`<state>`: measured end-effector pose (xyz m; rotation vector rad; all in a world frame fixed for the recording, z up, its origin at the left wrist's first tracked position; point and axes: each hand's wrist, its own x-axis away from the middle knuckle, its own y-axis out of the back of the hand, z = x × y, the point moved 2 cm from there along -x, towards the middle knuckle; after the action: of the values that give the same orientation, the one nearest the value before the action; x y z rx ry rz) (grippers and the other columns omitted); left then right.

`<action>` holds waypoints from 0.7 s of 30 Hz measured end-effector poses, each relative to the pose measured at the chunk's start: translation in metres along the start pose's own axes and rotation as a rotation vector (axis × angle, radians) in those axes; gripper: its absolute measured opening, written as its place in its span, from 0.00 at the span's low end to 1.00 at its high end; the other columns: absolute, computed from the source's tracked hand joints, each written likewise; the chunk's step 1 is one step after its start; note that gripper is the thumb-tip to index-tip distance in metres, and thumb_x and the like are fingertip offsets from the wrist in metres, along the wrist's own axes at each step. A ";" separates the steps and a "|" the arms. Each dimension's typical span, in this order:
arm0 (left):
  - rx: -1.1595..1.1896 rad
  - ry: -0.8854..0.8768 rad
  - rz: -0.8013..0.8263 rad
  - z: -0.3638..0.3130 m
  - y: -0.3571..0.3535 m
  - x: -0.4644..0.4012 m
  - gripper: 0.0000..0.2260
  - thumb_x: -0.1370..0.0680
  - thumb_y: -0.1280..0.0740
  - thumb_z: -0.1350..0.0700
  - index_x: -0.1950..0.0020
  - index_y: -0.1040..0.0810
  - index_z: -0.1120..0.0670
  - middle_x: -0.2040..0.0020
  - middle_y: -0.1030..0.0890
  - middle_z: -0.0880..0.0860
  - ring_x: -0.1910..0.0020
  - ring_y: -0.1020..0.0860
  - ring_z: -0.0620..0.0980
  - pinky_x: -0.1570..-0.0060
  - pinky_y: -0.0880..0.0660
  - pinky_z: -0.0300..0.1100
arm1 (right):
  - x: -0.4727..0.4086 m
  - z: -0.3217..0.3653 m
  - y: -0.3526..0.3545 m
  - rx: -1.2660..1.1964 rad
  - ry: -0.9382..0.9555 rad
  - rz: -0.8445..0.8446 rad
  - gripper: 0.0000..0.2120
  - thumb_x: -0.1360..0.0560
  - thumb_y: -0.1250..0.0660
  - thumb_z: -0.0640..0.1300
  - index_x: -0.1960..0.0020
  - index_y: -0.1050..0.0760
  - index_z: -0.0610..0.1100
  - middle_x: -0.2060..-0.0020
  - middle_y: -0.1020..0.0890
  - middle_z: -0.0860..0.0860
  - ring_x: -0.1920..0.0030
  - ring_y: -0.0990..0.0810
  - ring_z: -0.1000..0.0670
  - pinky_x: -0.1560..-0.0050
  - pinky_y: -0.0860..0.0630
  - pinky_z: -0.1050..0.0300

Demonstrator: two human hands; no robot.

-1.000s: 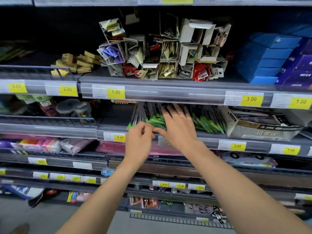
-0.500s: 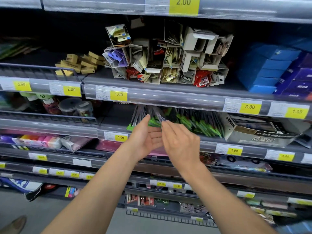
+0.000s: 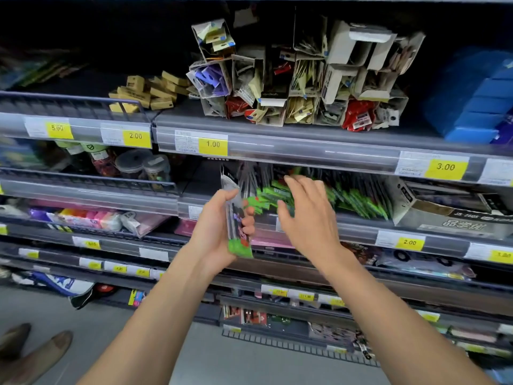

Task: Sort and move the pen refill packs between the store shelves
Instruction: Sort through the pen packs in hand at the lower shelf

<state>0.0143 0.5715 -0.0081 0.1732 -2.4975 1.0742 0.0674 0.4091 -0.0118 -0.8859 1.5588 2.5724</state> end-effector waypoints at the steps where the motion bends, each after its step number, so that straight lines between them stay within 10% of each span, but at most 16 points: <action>1: 0.012 0.013 -0.007 0.001 0.002 0.001 0.09 0.18 0.39 0.51 0.47 0.28 0.57 0.61 0.26 0.54 0.70 0.32 0.46 0.72 0.33 0.36 | -0.013 0.001 -0.007 0.075 0.005 0.092 0.27 0.19 0.34 0.51 0.24 0.33 0.41 0.29 0.26 0.42 0.29 0.32 0.39 0.31 0.30 0.44; 5: 0.015 0.055 -0.034 0.005 0.001 -0.002 0.12 0.15 0.42 0.53 0.42 0.26 0.60 0.60 0.22 0.56 0.68 0.26 0.49 0.71 0.27 0.38 | -0.041 0.008 -0.026 0.228 0.038 0.222 0.29 0.20 0.33 0.54 0.24 0.32 0.43 0.29 0.25 0.44 0.26 0.33 0.38 0.32 0.29 0.45; 14: 0.007 0.057 -0.095 0.006 -0.007 -0.005 0.20 0.12 0.43 0.49 0.36 0.23 0.65 0.50 0.15 0.63 0.49 0.15 0.62 0.51 0.19 0.53 | -0.008 0.005 -0.004 0.057 0.203 -0.059 0.13 0.26 0.30 0.29 0.42 0.18 0.33 0.54 0.14 0.42 0.54 0.21 0.38 0.56 0.18 0.45; 21: 0.054 0.139 0.013 0.009 -0.014 -0.004 0.35 0.17 0.44 0.33 0.32 0.23 0.64 0.43 0.15 0.64 0.48 0.14 0.59 0.47 0.20 0.53 | 0.060 0.045 0.011 -0.046 0.504 -0.265 0.11 0.20 0.34 0.35 0.42 0.19 0.31 0.45 0.16 0.39 0.50 0.22 0.40 0.49 0.23 0.46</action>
<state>0.0190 0.5550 -0.0060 0.0944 -2.3505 1.1203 -0.0071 0.4241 -0.0158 -1.7184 1.3439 2.3161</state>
